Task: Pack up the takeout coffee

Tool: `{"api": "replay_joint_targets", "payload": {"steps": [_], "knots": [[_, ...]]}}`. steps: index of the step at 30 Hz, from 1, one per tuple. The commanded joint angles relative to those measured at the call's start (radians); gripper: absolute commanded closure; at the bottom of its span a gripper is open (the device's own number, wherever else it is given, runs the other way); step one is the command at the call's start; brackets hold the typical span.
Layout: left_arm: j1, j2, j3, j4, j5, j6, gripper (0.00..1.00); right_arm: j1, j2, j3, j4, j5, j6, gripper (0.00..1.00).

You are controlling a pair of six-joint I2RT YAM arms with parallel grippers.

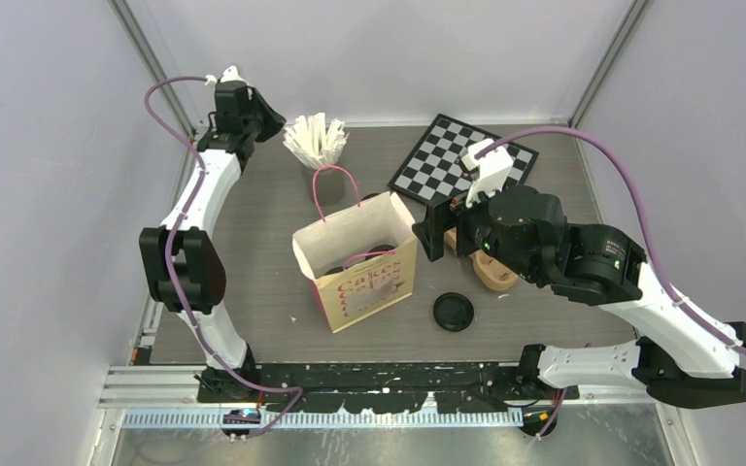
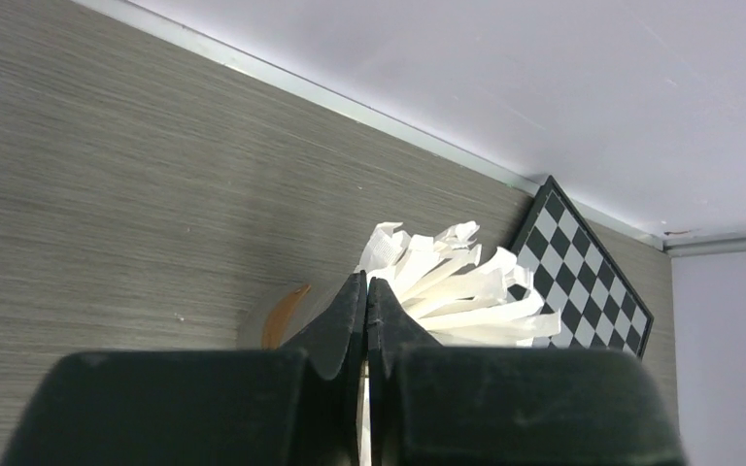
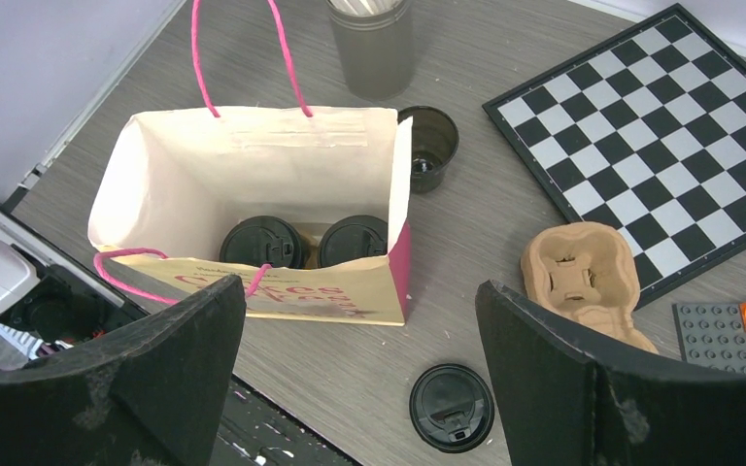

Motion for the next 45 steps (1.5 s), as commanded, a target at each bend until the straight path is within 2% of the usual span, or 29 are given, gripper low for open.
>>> {"api": "replay_joint_targets", "payload": {"steps": [1, 9, 14, 19, 26, 29, 35, 42, 45], "knots": [[0.006, -0.095, -0.026, 0.077, 0.038, 0.061, 1.0, -0.003, 0.002, 0.037, 0.049, 0.005, -0.006, 0.08], [0.006, -0.236, -0.008, 0.061, -0.038, 0.147, 1.0, -0.004, -0.02, 0.024, 0.069, -0.026, -0.01, 0.08], [0.006, -0.312, 0.064, -0.05, -0.025, 0.193, 1.0, -0.003, -0.056, -0.008, 0.087, -0.037, -0.018, 0.08], [0.006, -0.433, 0.116, -0.18, 0.023, 0.158, 1.0, -0.003, -0.09, -0.037, 0.102, -0.053, -0.027, 0.08], [0.006, -0.573, 0.229, -0.439, 0.178, 0.136, 1.0, -0.002, -0.132, -0.049, 0.102, -0.056, -0.051, 0.07], [0.006, -0.655, 0.222, -0.492, 0.233, 0.094, 1.0, -0.002, -0.152, -0.061, 0.103, -0.065, -0.059, 0.07], [0.006, -0.787, 0.116, -0.441, 0.363, -0.079, 1.0, -0.003, -0.186, -0.091, 0.101, -0.084, -0.07, 0.07], [0.006, -0.85, -0.113, -0.194, 0.561, -0.252, 1.0, -0.002, -0.221, -0.119, 0.101, -0.088, -0.078, 0.07], [0.005, -0.842, -0.169, -0.13, 0.599, -0.28, 1.0, -0.003, -0.235, -0.126, 0.1, -0.094, -0.087, 0.07]]}}
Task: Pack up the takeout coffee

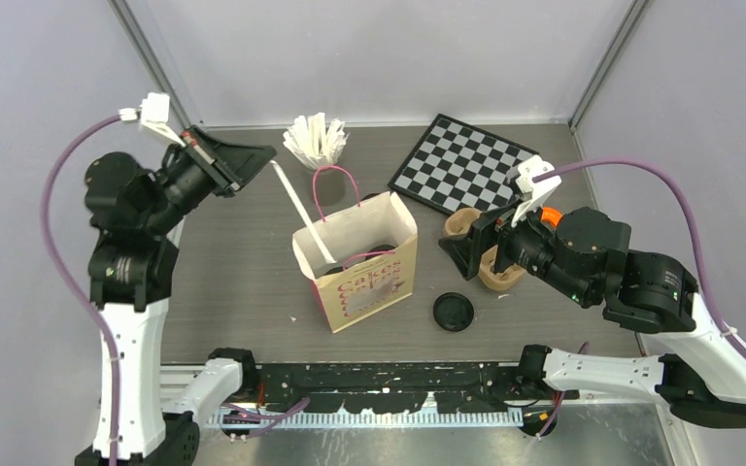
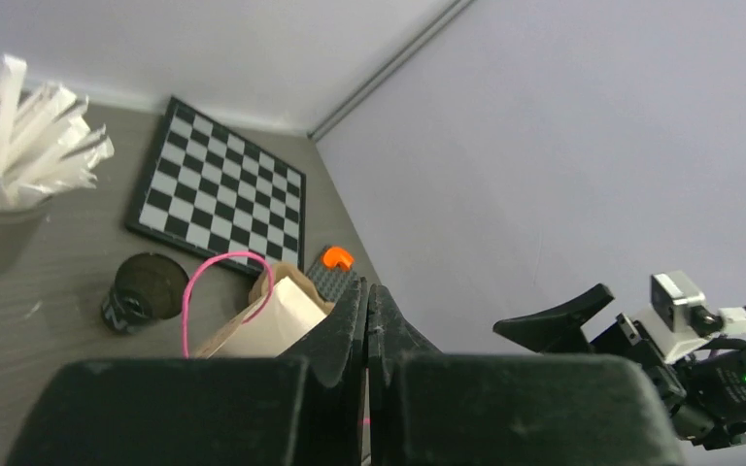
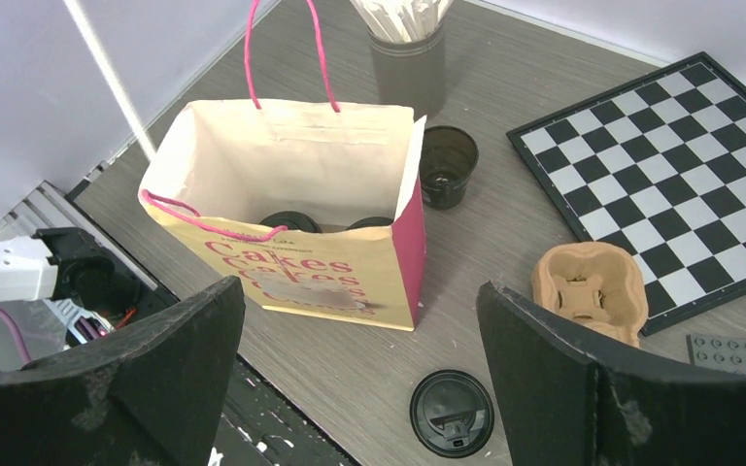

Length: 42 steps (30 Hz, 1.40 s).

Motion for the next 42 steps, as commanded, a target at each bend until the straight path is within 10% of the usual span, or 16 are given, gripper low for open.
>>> {"api": "replay_joint_targets", "payload": {"steps": [1, 10, 24, 31, 42], "knots": [[0.003, 0.021, -0.079, 0.158, 0.109, -0.076, 1.0, -0.003, -0.032, -0.008, 0.04, -0.01, -0.025, 0.07], [-0.038, 0.034, -0.193, 0.285, 0.04, -0.088, 1.0, -0.004, -0.069, -0.022, 0.032, 0.004, -0.033, 0.06], [-0.502, 0.123, -0.415, 0.501, -0.286, 0.001, 1.0, -0.003, -0.078, -0.045, 0.031, 0.024, -0.045, 0.05], [-0.503, 0.0, -0.384, 0.216, -0.551, 0.142, 0.47, -0.002, -0.081, -0.052, 0.018, 0.037, -0.045, 0.05], [-0.314, 0.173, -0.016, -0.247, -0.788, 0.313, 0.23, -0.002, -0.044, -0.03, 0.01, 0.034, -0.037, 0.05]]}}
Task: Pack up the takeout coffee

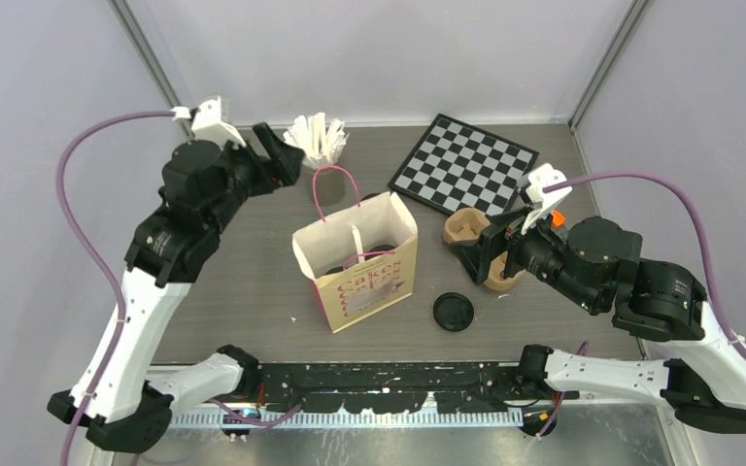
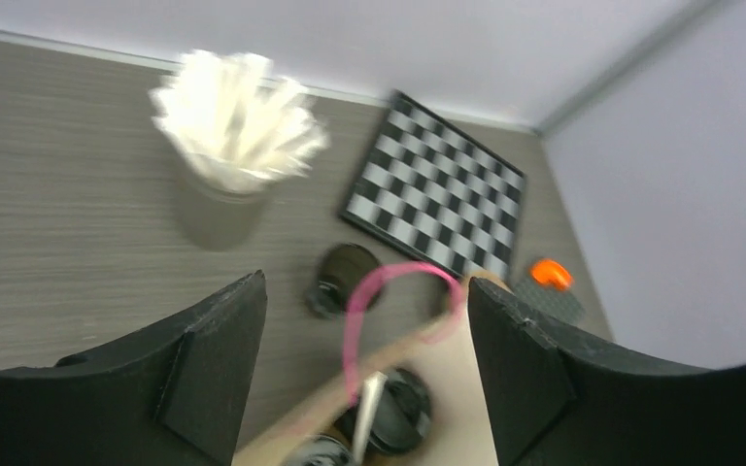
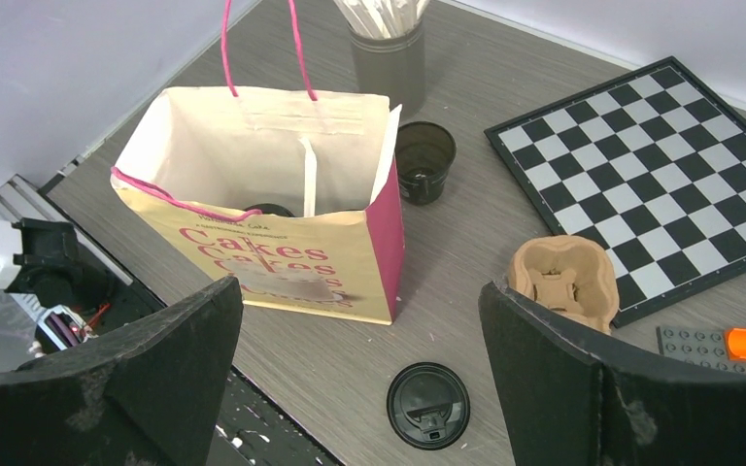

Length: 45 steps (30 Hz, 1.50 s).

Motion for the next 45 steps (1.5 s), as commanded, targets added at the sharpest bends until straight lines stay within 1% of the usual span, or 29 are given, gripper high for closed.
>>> {"api": "replay_joint_targets", "payload": {"steps": [1, 3, 5, 8, 12, 16, 18, 20, 25, 30, 33, 37, 42, 45], "knots": [[0.219, 0.094, 0.066, -0.145, -0.018, 0.008, 0.25, -0.002, 0.018, 0.027, 0.009, 0.017, 0.006, 0.05], [0.347, 0.136, 0.055, -0.092, 0.092, -0.046, 0.29, -0.003, 0.015, 0.028, -0.002, 0.028, 0.023, 0.05], [0.412, 0.207, 0.062, -0.037, 0.142, -0.066, 0.31, -0.003, 0.012, 0.026, -0.013, 0.04, 0.041, 0.05], [0.434, 0.317, 0.104, 0.043, 0.164, -0.052, 0.34, -0.003, 0.009, 0.022, -0.036, 0.072, 0.065, 0.05], [0.438, 0.504, 0.237, 0.097, 0.244, -0.024, 0.41, -0.003, 0.011, 0.026, -0.058, 0.121, 0.095, 0.05], [0.438, 0.69, 0.435, 0.071, 0.342, -0.004, 0.48, -0.002, 0.031, 0.043, -0.064, 0.155, 0.124, 0.05], [0.437, 0.749, 0.48, 0.066, 0.375, -0.006, 0.5, -0.003, 0.05, 0.057, -0.068, 0.17, 0.134, 0.05], [0.435, 0.775, 0.491, 0.066, 0.374, -0.014, 0.52, -0.002, 0.072, 0.069, -0.068, 0.183, 0.141, 0.05], [0.423, 0.76, 0.479, -0.006, 0.303, -0.02, 0.55, -0.003, 0.13, 0.1, -0.056, 0.197, 0.153, 0.06], [0.376, 0.682, 0.402, -0.067, 0.273, -0.035, 0.56, -0.003, 0.17, 0.119, -0.042, 0.19, 0.138, 0.06], [0.352, 0.622, 0.328, -0.072, 0.265, -0.1, 0.56, -0.003, 0.189, 0.131, -0.039, 0.185, 0.121, 0.06], [0.346, 0.535, 0.173, -0.003, 0.292, -0.253, 0.57, -0.003, 0.21, 0.142, -0.027, 0.17, 0.109, 0.06], [0.324, 0.51, 0.073, 0.072, 0.29, -0.368, 0.6, -0.003, 0.226, 0.145, -0.016, 0.141, 0.117, 0.06], [0.323, 0.481, -0.02, 0.204, 0.29, -0.468, 0.66, -0.002, 0.225, 0.145, -0.014, 0.132, 0.134, 0.07]]}}
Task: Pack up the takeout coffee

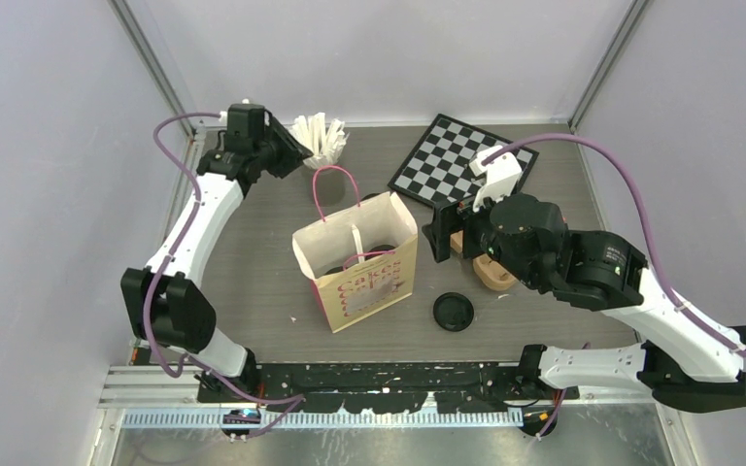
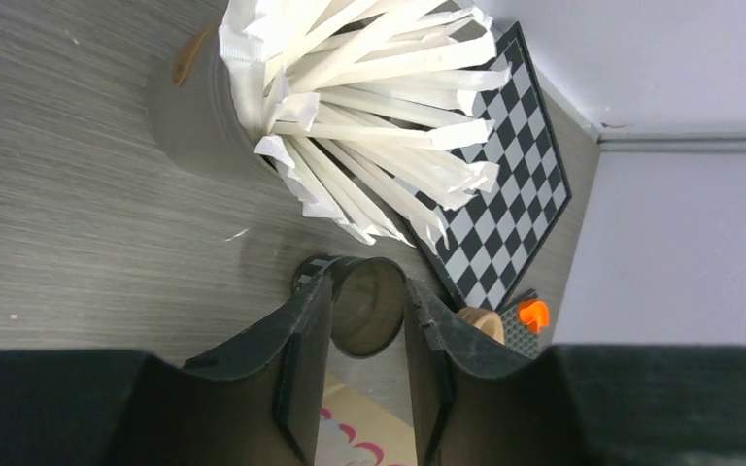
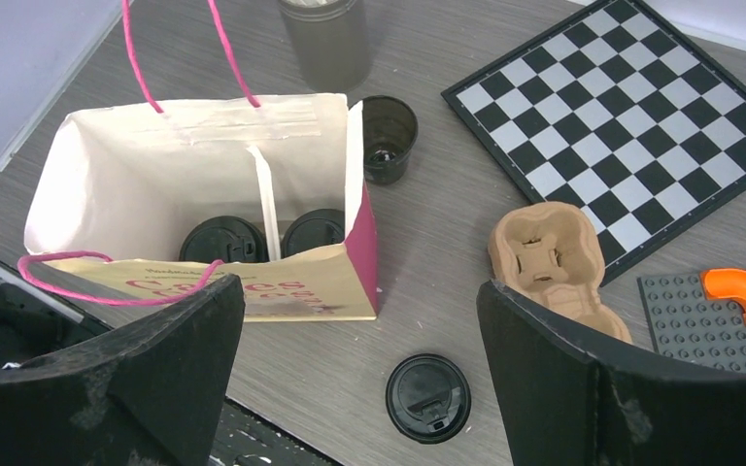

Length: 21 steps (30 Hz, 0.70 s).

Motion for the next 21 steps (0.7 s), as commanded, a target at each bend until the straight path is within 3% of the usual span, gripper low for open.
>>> {"api": "replay_joint_targets", "payload": {"steps": [1, 10, 21], "knots": [[-0.007, -0.051, -0.107, 0.202, -0.009, -0.177, 0.68, -0.002, -0.001, 0.037, 0.045, -0.016, 0.022, 0.07], [-0.013, -0.054, -0.18, 0.269, -0.052, -0.244, 0.65, -0.003, -0.038, 0.009, 0.073, -0.032, 0.063, 0.08], [-0.013, -0.04, -0.183, 0.289, -0.07, -0.22, 0.6, -0.003, -0.03, 0.021, 0.066, -0.023, 0.071, 0.09]]}}
